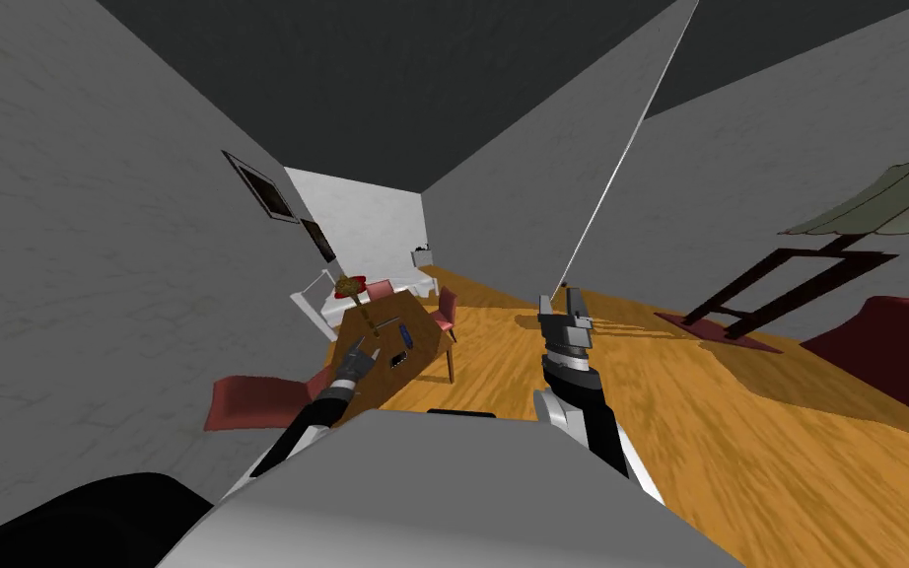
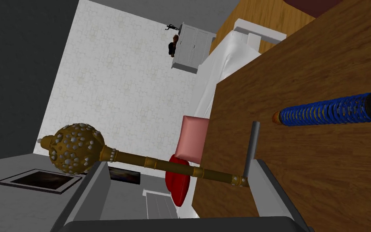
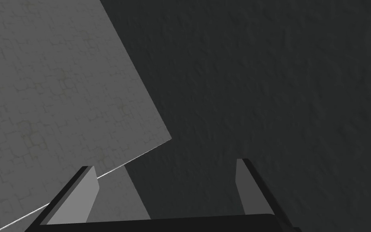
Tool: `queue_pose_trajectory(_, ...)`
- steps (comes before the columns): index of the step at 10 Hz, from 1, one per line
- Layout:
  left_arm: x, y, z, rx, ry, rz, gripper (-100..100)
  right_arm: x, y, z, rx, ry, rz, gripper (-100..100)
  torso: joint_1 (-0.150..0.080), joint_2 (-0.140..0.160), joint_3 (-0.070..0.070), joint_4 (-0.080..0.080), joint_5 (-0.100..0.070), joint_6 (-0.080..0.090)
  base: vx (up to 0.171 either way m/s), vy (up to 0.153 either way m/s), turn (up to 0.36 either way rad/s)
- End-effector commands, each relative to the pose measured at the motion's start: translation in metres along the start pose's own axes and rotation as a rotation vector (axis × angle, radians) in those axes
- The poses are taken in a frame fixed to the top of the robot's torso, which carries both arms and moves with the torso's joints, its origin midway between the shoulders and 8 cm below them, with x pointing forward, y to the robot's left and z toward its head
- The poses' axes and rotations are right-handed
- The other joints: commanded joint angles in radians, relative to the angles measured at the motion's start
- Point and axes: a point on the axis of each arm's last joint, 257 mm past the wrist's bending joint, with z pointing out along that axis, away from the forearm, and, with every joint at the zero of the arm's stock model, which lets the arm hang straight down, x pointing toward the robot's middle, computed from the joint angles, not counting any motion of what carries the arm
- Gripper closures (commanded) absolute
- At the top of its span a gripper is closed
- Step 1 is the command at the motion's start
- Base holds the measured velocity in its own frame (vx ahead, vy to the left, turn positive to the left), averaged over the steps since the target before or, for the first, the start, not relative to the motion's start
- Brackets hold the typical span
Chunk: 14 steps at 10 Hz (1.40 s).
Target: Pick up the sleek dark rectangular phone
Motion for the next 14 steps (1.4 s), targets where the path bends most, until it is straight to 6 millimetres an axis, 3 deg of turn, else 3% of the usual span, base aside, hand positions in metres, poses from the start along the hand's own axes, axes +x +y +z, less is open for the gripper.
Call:
queue_pose_trajectory(1, -0.026, 0.029, -0.009, -0.09, -0.058, -0.057, -100, 0.0, 0.0, 0.0, 0.0, 0.0, 0.0, 0, 0.0, 0.0, 0.0, 0.0, 0.0, 0.0, 0.059, 0.012, -0.453)
queue_pose_trajectory(2, -0.028, 0.033, -0.01, -0.106, -0.066, -0.066, -100, 0.0, 0.0, 0.0, 0.0, 0.0, 0.0, 0, 0.0, -0.001, 0.0, 0.0, 0.0, 0.0, 0.042, 0.018, -0.159)
queue_pose_trajectory(3, -0.049, 0.052, -0.019, -0.168, -0.111, -0.105, -100, 0.0, 0.0, 0.0, 0.0, 0.0, 0.0, 0, 0.0, 0.0, 0.0, 0.0, 0.0, -0.001, 0.04, 0.003, -0.305)
queue_pose_trajectory(4, -0.049, 0.053, -0.02, -0.174, -0.113, -0.106, -100, 0.0, 0.0, 0.0, 0.0, 0.0, 0.0, 0, -0.001, 0.0, 0.0, 0.0, 0.0, 0.0, 0.032, 0.009, -0.155)
queue_pose_trajectory(5, -0.07, 0.07, -0.031, -0.233, -0.161, -0.145, -100, 0.0, 0.0, 0.0, 0.0, 0.0, 0.0, 0, -0.001, 0.001, 0.0, 0.0, 0.0, -0.001, 0.044, 0.011, -0.293)
queue_pose_trajectory(6, -0.07, 0.072, -0.032, -0.24, -0.163, -0.146, -100, 0.0, 0.0, 0.0, 0.0, 0.0, 0.0, 0, -0.001, 0.0, 0.0, 0.0, 0.0, 0.0, 0.033, 0.018, -0.152)
queue_pose_trajectory(7, -0.091, 0.09, -0.045, -0.302, -0.216, -0.186, -100, 0.0, 0.0, 0.0, 0.0, 0.0, 0.0, 0, -0.001, 0.0, 0.0, 0.0, 0.0, -0.001, 0.043, 0.008, -0.354)
queue_pose_trajectory(8, -0.091, 0.091, -0.046, -0.305, -0.217, -0.186, -100, 0.0, 0.0, 0.0, 0.0, 0.0, 0.0, 0, -0.001, 0.0, 0.0, 0.0, 0.0, 0.0, 0.032, 0.019, -0.138)
queue_pose_trajectory(9, -0.111, 0.106, -0.061, -0.357, -0.268, -0.225, -100, 0.0, 0.0, 0.0, 0.0, 0.0, 0.0, 0, -0.001, 0.0, 0.0, 0.0, 0.0, -0.001, 0.039, 0.017, -0.269)
queue_pose_trajectory(10, -0.111, 0.108, -0.062, -0.368, -0.272, -0.226, -100, 0.0, 0.0, 0.0, 0.0, 0.0, 0.0, 0, -0.001, 0.0, 0.0, 0.0, 0.0, 0.0, 0.032, 0.021, -0.143)
queue_pose_trajectory(12, -0.148, 0.136, -0.096, -0.467, -0.379, -0.298, -100, 0.0, 0.0, 0.0, 0.0, 0.0, 0.0, 0, -0.001, 0.0, 0.0, 0.0, 0.0, 0.0, 0.044, 0.018, -0.357)
queue_pose_trajectory(13, -0.148, 0.14, -0.099, -0.485, -0.387, -0.304, -100, 0.0, 0.0, 0.0, 0.0, 0.0, 0.0, 0, 0.0, 0.0, 0.0, 0.0, 0.0, 0.0, 0.043, 0.024, -0.157)
queue_pose_trajectory(14, -0.164, 0.155, -0.119, -0.54, -0.445, -0.342, -100, 0.0, 0.0, 0.0, 0.0, 0.0, 0.0, 0, -0.001, 0.0, 0.0, 0.0, 0.0, -0.001, 0.052, 0.021, -0.227)
